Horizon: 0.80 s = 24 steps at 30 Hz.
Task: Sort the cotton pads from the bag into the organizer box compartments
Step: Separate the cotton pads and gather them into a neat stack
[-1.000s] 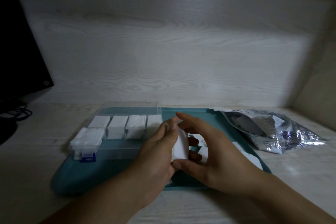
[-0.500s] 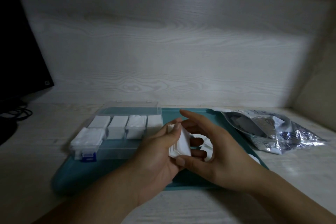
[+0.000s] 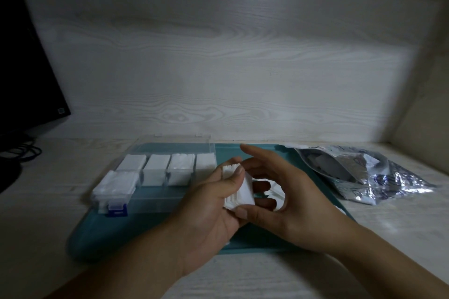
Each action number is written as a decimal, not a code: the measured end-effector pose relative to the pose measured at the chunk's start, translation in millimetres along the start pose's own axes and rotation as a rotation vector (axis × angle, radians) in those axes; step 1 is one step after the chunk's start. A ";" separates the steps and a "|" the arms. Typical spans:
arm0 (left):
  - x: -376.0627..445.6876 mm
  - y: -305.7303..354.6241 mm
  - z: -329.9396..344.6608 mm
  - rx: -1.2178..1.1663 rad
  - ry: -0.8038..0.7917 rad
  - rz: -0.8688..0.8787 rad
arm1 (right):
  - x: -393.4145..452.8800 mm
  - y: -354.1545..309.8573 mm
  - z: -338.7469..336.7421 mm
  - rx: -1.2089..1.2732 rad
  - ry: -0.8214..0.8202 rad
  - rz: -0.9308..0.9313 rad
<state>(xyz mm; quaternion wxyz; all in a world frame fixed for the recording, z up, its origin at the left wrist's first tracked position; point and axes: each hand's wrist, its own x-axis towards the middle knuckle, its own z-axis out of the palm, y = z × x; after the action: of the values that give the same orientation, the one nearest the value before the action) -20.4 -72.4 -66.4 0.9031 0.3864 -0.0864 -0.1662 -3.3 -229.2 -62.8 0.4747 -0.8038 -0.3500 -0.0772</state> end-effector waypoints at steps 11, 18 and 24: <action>-0.1 4.4 -3.9 0.179 0.189 0.078 | 3.4 1.2 -16.4 -0.185 0.134 -0.023; 2.4 12.8 -6.8 0.163 0.312 0.130 | 7.4 16.9 -51.9 -0.640 -0.179 0.310; 2.5 10.6 -4.7 0.184 0.326 0.139 | 6.1 17.9 -37.8 -0.786 -0.292 0.428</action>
<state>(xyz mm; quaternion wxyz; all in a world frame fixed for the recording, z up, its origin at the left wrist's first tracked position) -14.2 -63.3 -61.9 0.8754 0.4821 0.0197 -0.0300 20.5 -262.6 -52.4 0.0856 -0.9792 -0.1837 0.0098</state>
